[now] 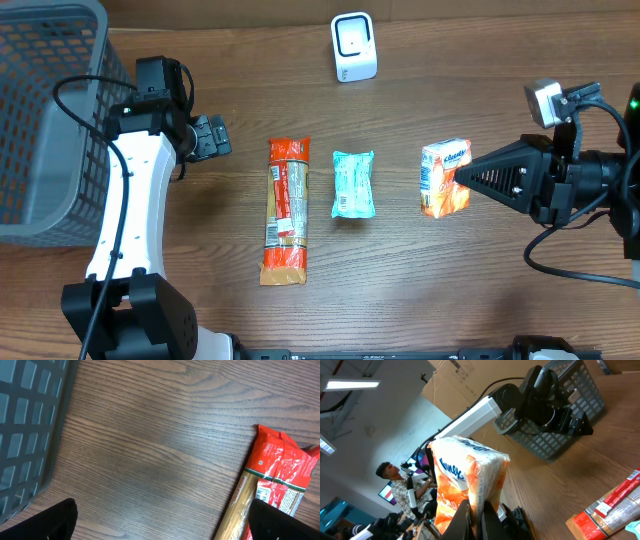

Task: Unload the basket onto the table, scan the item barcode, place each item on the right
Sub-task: 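Lift the Kleenex pack and carry it rightward, then hold the Kleenex pack up in front of the white scanner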

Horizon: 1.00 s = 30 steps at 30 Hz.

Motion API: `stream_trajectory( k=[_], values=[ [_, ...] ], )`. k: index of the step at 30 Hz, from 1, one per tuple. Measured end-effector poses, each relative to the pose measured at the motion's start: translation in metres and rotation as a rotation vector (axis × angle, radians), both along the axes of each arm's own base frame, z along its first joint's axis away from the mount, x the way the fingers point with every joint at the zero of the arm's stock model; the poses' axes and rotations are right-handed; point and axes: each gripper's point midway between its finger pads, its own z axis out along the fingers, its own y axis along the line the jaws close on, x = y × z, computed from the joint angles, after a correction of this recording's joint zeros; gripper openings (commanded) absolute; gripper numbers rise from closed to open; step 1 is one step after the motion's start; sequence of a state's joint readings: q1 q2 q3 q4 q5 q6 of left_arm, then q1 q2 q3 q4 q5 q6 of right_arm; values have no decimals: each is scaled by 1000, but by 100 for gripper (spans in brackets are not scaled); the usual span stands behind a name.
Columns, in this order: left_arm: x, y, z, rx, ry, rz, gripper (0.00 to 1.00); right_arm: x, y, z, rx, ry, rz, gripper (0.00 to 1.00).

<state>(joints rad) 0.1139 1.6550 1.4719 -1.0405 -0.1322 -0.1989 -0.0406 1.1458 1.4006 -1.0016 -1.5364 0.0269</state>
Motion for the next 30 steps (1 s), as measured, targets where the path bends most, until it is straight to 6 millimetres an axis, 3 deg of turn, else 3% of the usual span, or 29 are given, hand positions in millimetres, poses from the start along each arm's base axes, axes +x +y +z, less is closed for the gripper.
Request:
stream_trajectory(
  k=[14,18,21,30],
  values=[
    [0,0,0,0,0,0,100,4,-1,-12,-40,81,-49,4],
    [0,0,0,0,0,0,100,15,-6,-41,-159,196,-167,4],
    [0,0,0,0,0,0,100,26,-18,-74,-313,278,-299,4],
    [0,0,0,0,0,0,100,49,-48,-122,-550,369,-476,4]
  ],
)
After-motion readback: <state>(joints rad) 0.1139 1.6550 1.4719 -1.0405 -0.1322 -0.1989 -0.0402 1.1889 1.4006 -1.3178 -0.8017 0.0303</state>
